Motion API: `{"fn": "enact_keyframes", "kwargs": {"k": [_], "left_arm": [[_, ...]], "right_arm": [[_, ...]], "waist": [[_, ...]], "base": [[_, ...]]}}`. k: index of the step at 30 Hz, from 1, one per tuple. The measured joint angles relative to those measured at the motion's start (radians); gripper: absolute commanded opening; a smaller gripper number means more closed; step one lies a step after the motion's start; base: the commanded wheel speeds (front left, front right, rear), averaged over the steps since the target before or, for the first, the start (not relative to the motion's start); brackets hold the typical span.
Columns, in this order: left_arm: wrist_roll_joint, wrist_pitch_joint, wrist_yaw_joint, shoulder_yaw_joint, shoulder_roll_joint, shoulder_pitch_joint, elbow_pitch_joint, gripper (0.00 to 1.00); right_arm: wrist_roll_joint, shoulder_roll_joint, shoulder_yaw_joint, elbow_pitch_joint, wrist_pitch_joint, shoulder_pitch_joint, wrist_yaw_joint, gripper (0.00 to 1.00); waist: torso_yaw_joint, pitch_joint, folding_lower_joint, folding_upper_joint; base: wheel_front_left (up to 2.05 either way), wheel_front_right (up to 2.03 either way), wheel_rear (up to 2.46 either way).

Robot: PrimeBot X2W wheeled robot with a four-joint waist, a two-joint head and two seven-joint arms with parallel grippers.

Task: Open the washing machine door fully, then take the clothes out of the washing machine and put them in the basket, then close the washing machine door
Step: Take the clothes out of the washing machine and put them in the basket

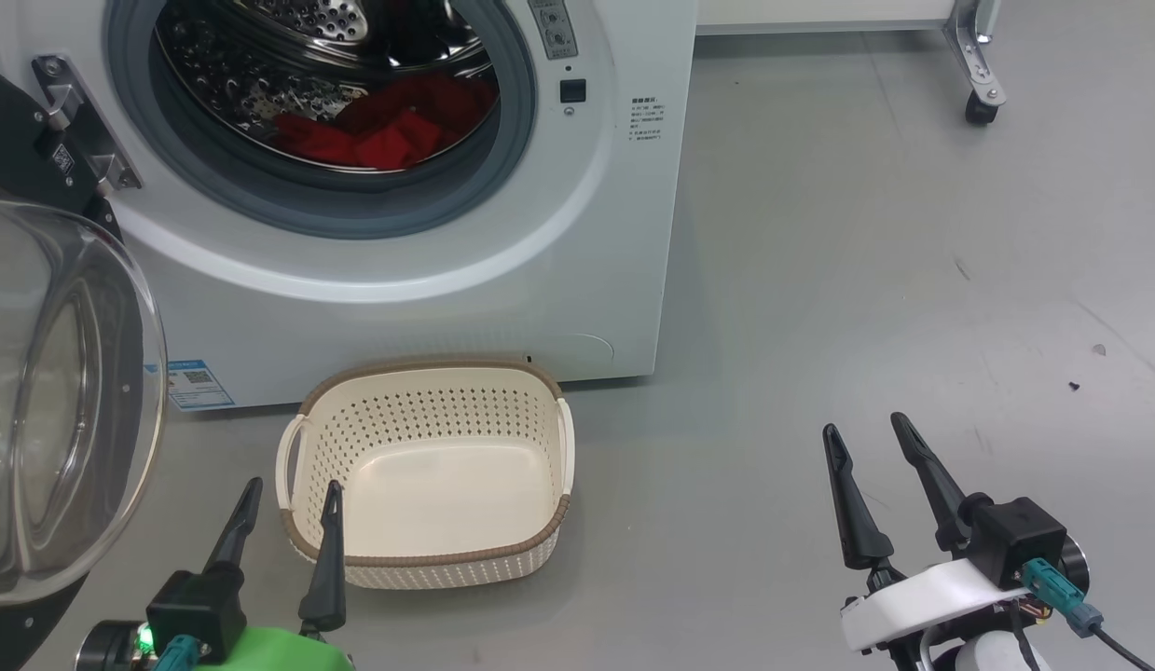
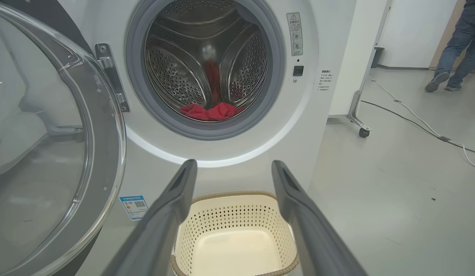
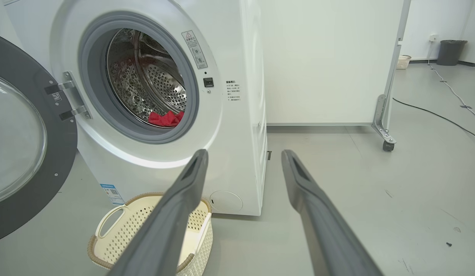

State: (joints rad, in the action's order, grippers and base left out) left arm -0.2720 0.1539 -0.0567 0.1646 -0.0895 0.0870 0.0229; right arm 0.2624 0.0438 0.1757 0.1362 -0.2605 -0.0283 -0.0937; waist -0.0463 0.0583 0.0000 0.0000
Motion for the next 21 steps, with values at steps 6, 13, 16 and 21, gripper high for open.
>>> {"fn": "enact_keyframes", "kwargs": {"k": [6,13,16,21], "left_arm": [[0.001,0.0,0.0,0.001,0.0,0.0,0.0,1.0],[0.001,-0.003,0.0,0.004,0.0,0.0,0.0,1.0],[0.003,-0.004,0.0,0.008,0.0,0.0,-0.001,1.0],[0.01,-0.004,-0.001,0.007,-0.001,0.0,-0.002,1.0]], "right_arm": [[-0.002,0.0,0.001,0.0,0.0,0.0,0.0,1.0],[-0.002,0.0,0.001,0.001,0.0,-0.001,0.0,1.0],[-0.002,0.0,0.003,0.001,0.0,-0.001,0.0,1.0],[-0.002,0.0,0.005,0.004,0.0,-0.001,0.0,1.0]], "waist": [[0.0,-0.004,0.0,0.0],[0.003,-0.011,0.0,0.0],[0.005,-0.013,0.0,0.0],[0.006,-0.015,0.0,0.0]], "base": [[0.84,-0.84,0.0],[1.1,-1.1,0.0],[1.15,-1.15,0.0],[1.01,-1.01,0.0]]}}
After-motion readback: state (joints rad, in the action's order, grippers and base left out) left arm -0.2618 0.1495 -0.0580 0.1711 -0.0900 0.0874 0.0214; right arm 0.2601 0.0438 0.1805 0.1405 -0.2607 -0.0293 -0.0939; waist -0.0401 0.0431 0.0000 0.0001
